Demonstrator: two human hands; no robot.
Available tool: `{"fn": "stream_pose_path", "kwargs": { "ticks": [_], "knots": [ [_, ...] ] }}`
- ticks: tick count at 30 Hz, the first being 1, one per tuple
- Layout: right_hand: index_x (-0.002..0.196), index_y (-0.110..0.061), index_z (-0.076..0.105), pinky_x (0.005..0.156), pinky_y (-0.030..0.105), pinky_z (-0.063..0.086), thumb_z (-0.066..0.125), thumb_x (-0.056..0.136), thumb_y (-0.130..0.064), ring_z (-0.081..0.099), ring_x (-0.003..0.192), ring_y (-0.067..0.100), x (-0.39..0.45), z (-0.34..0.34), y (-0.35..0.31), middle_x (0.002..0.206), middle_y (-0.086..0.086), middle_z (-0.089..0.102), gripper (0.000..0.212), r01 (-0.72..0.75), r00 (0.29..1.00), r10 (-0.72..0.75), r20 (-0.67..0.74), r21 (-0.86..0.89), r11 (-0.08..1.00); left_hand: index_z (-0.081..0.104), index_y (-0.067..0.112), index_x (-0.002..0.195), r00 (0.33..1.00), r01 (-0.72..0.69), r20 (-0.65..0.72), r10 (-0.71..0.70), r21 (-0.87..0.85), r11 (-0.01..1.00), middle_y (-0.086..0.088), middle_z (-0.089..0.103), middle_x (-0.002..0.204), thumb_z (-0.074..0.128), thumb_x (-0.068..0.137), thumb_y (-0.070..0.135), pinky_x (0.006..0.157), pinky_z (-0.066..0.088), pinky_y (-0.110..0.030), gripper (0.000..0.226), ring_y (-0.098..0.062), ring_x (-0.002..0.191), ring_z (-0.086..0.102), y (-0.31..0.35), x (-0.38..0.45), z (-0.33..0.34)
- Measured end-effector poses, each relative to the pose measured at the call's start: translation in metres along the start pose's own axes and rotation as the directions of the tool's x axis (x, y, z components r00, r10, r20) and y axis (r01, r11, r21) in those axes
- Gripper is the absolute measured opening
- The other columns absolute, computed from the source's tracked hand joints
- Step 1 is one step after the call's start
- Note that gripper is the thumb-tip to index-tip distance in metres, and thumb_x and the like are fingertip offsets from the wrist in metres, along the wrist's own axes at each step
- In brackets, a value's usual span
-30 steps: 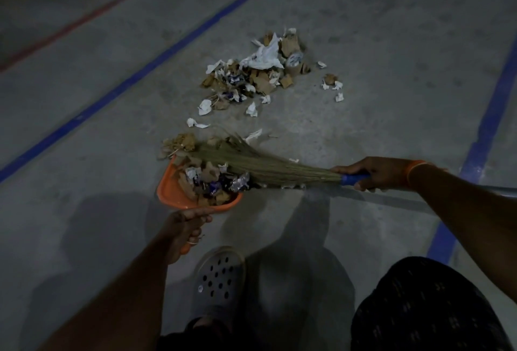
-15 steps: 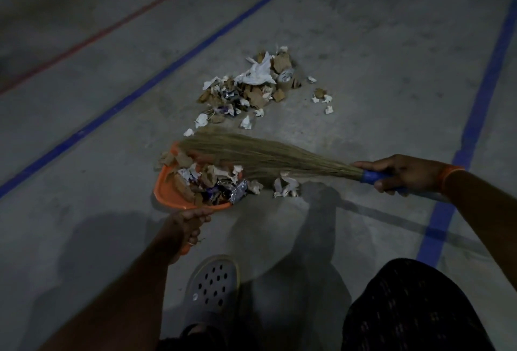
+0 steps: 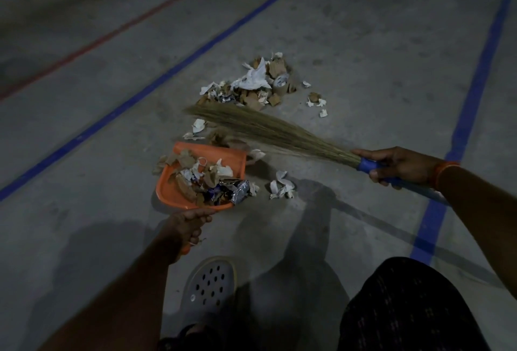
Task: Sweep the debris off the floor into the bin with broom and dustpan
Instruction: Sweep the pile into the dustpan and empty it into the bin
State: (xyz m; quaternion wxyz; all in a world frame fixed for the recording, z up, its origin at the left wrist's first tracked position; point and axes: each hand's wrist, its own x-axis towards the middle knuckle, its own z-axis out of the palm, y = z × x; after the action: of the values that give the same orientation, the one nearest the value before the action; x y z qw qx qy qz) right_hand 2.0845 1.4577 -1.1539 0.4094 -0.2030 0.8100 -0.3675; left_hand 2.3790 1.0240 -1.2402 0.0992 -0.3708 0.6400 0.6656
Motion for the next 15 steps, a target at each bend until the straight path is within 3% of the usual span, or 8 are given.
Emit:
{"fn": "stream_pose_path", "kwargs": {
  "ticks": [3, 4, 8, 12, 15],
  "knots": [
    [0.136, -0.051, 0.041, 0.06, 0.035, 0.046, 0.059, 0.094, -0.008, 0.051, 0.068, 0.022, 0.007, 0.007, -0.003, 0.083, 0.014, 0.057, 0.063, -0.006, 0.998, 0.002, -0.06, -0.063, 0.998, 0.07, 0.007, 0.11, 1.0, -0.006, -0.021, 0.006, -0.014, 1.0, -0.005, 0.065, 0.09, 0.049, 0.101, 0.0, 0.039, 0.031, -0.018, 0.024, -0.005, 0.044, 0.036, -0.001, 0.008, -0.003],
    [0.135, -0.051, 0.04, 0.06, 0.035, 0.045, 0.058, 0.095, -0.008, 0.051, 0.068, 0.021, 0.009, 0.01, -0.005, 0.082, 0.014, 0.057, 0.062, -0.017, 0.996, 0.011, -0.084, -0.069, 0.997, 0.07, 0.007, 0.111, 1.0, 0.001, -0.025, -0.001, -0.008, 1.0, -0.006, 0.065, 0.088, 0.049, 0.101, 0.0, 0.038, 0.031, -0.018, 0.024, -0.005, 0.044, 0.036, 0.001, 0.008, -0.001],
    [0.133, -0.052, 0.038, 0.058, 0.035, 0.044, 0.059, 0.094, -0.009, 0.051, 0.07, 0.022, 0.02, 0.021, -0.007, 0.086, 0.014, 0.057, 0.061, -0.057, 0.993, 0.051, -0.108, -0.054, 0.997, 0.068, 0.006, 0.106, 1.0, 0.024, -0.012, -0.024, 0.037, 0.999, 0.005, 0.053, 0.051, 0.049, 0.103, 0.004, 0.033, 0.031, -0.016, 0.019, -0.003, 0.036, 0.034, 0.0, 0.004, 0.003],
    [0.138, -0.048, 0.037, 0.061, 0.035, 0.044, 0.059, 0.094, -0.009, 0.052, 0.071, 0.022, 0.024, 0.032, -0.008, 0.086, 0.013, 0.059, 0.063, -0.063, 0.993, 0.058, -0.1, -0.048, 0.997, 0.071, 0.005, 0.112, 1.0, 0.022, -0.019, -0.021, 0.064, 0.998, -0.013, 0.058, 0.078, 0.053, 0.101, 0.005, 0.037, 0.034, -0.019, 0.021, -0.008, 0.043, 0.036, -0.009, 0.009, -0.004],
    [0.14, -0.048, 0.035, 0.061, 0.033, 0.047, 0.058, 0.095, -0.013, 0.054, 0.072, 0.022, 0.023, 0.036, -0.012, 0.089, 0.013, 0.059, 0.062, -0.063, 0.995, 0.058, -0.081, -0.055, 0.996, 0.07, 0.005, 0.105, 0.999, 0.04, -0.025, -0.039, 0.052, 0.998, 0.0, 0.056, 0.059, 0.05, 0.102, 0.003, 0.035, 0.031, -0.017, 0.02, -0.005, 0.039, 0.035, -0.006, 0.007, -0.005]
  ]
}}
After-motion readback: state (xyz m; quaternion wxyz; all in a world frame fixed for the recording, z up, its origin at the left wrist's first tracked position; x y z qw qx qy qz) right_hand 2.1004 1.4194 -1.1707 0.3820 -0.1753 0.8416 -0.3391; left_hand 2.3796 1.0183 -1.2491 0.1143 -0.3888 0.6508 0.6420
